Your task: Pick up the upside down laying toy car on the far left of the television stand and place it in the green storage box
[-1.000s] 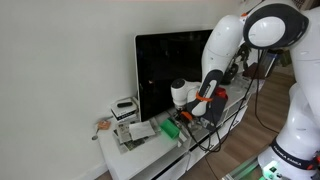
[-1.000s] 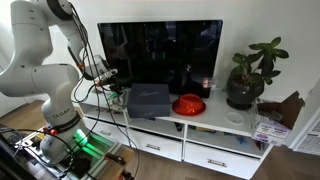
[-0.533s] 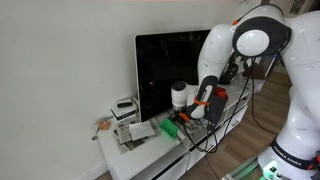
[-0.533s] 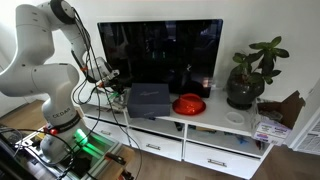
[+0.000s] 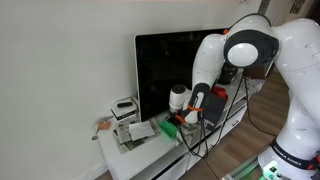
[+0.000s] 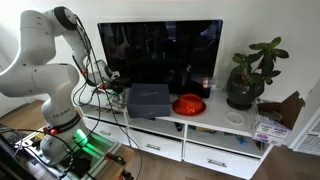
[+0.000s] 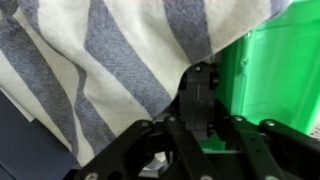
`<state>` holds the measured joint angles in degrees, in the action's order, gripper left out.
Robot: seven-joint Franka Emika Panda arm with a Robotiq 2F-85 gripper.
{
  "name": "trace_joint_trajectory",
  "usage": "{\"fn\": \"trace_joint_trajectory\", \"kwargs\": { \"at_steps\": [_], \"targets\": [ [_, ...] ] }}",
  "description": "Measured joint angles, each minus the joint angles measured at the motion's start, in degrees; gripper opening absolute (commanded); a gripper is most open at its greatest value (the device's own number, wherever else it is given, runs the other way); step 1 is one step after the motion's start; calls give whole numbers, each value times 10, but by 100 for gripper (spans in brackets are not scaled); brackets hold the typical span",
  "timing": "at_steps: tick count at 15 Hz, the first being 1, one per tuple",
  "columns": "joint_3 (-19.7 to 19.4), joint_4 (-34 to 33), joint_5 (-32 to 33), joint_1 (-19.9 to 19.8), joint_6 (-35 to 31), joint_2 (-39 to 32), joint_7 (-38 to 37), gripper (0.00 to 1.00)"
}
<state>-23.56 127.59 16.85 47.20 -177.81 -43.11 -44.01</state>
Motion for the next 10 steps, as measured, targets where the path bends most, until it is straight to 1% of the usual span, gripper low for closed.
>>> {"fn": "trace_joint_trajectory", "kwargs": {
  "at_steps": [3,4,5,6,9,10],
  "targets": [
    [6,-6,-54,1,0,-6,46,11],
    [8,-8,-69,2,0,-8,59,15],
    [9,-10,-83,2,0,-10,71,52],
    [10,-11,-96,2,1,-11,82,62],
    [10,-11,-128,2,1,-13,110,80],
    [10,-11,-136,2,0,-11,117,82]
  ]
}}
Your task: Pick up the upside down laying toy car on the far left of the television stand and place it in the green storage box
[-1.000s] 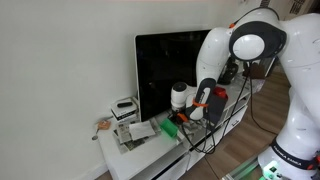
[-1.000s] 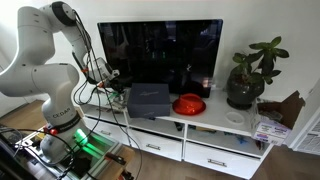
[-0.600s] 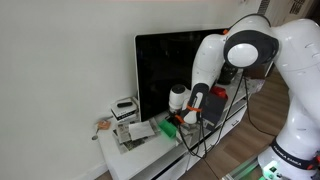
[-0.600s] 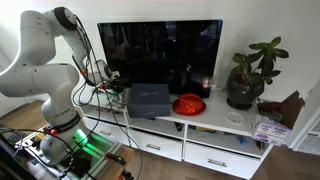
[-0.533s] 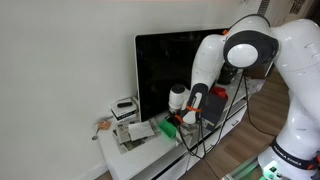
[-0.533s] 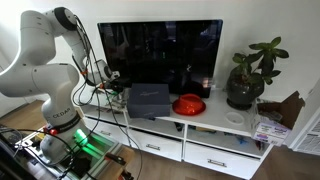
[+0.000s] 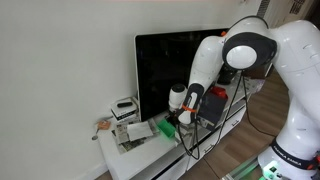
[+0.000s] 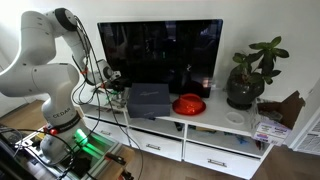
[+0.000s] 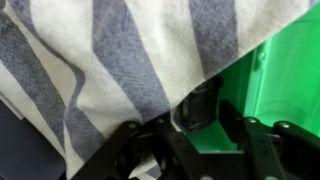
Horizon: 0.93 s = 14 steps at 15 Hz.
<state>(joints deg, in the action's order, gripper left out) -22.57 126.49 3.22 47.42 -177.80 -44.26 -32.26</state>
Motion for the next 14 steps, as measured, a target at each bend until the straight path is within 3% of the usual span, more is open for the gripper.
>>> {"fn": "trace_joint_trajectory", "kwargs": {
  "at_steps": [4,8,9,12,13,14],
  "targets": [
    [-1,1,-24,2,0,-1,18,65],
    [-11,8,-37,11,-6,0,29,31],
    [-14,10,-40,14,-9,1,31,32],
    [-20,18,-49,19,-26,9,41,13],
    [-21,24,-52,20,-30,15,48,18],
    [-21,29,-53,19,-32,22,57,17]
  ]
}}
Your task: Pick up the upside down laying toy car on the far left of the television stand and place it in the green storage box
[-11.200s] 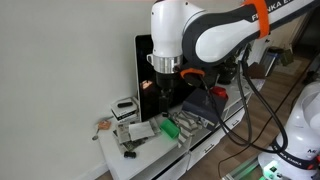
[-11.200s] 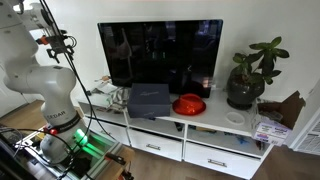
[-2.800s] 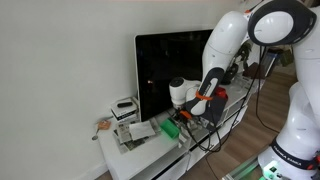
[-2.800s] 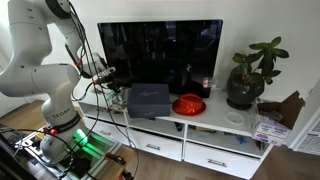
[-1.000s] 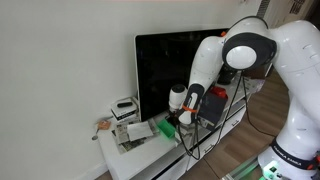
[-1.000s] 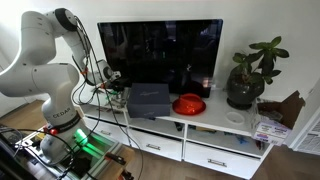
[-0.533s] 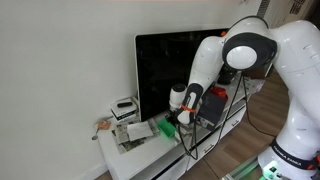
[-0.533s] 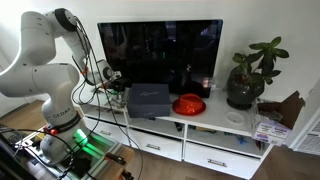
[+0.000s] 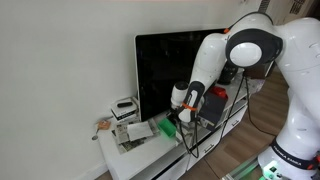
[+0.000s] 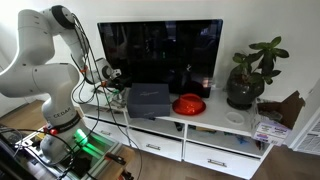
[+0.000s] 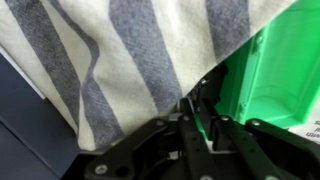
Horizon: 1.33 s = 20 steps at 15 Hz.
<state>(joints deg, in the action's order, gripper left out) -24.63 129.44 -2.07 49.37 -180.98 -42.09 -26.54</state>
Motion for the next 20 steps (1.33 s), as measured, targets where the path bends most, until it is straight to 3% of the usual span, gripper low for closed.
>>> {"fn": "trace_joint_trajectory", "kwargs": {
  "at_steps": [1,3,4,5,7,11,16,17,18,20],
  "targets": [
    [2,7,0,-1,0,10,10,17],
    [6,27,0,-2,0,36,29,6],
    [8,40,0,-2,0,52,39,9],
    [8,56,0,-1,0,71,47,35],
    [3,92,0,5,0,110,61,36],
    [-49,171,6,50,0,189,78,63],
    [-168,259,18,140,0,273,88,98],
    [-200,275,21,163,0,286,89,100],
    [-225,287,23,183,-2,296,89,87],
    [-233,290,23,188,-3,298,89,100]
  ]
}}
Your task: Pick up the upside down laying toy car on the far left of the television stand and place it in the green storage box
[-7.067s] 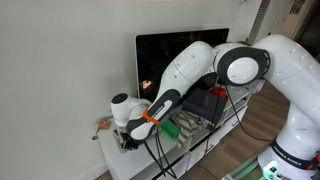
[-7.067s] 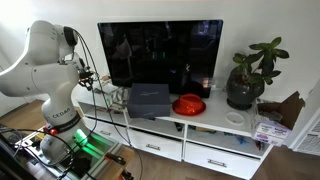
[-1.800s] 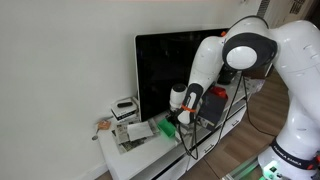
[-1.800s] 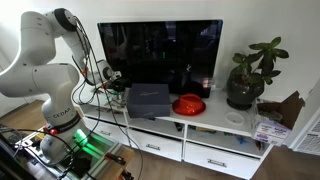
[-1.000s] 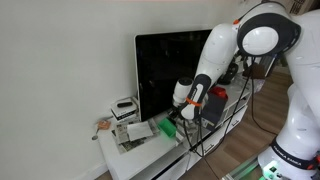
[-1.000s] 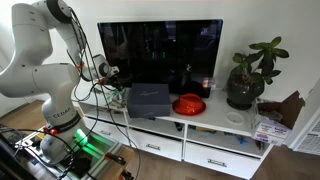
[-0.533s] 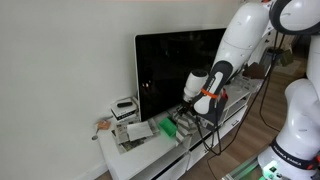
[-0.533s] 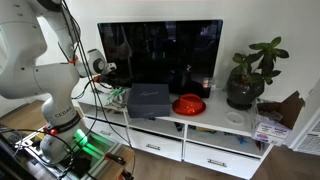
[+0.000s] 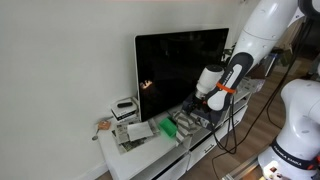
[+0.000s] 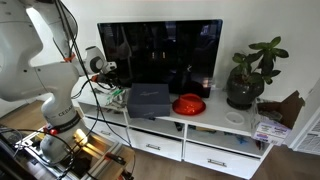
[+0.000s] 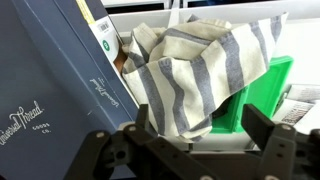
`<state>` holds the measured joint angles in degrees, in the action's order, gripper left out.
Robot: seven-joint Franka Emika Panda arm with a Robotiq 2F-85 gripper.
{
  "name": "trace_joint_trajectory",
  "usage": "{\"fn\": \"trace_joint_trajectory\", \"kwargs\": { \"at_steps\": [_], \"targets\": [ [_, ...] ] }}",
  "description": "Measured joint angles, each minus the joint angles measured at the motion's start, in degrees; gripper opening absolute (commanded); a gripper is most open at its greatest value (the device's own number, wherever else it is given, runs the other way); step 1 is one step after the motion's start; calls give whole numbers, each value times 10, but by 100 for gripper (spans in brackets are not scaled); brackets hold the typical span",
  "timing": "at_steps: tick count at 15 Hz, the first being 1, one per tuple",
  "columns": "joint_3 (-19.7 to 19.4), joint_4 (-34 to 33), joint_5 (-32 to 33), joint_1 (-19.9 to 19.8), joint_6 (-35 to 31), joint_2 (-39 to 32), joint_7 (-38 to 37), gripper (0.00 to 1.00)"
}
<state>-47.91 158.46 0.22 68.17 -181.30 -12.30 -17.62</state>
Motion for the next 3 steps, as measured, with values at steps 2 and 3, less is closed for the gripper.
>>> {"fn": "trace_joint_trajectory", "kwargs": {
  "at_steps": [2,3],
  "targets": [
    [3,-4,0,0,0,-4,0,100],
    [4,-5,0,0,0,-5,0,100]
  ]
}}
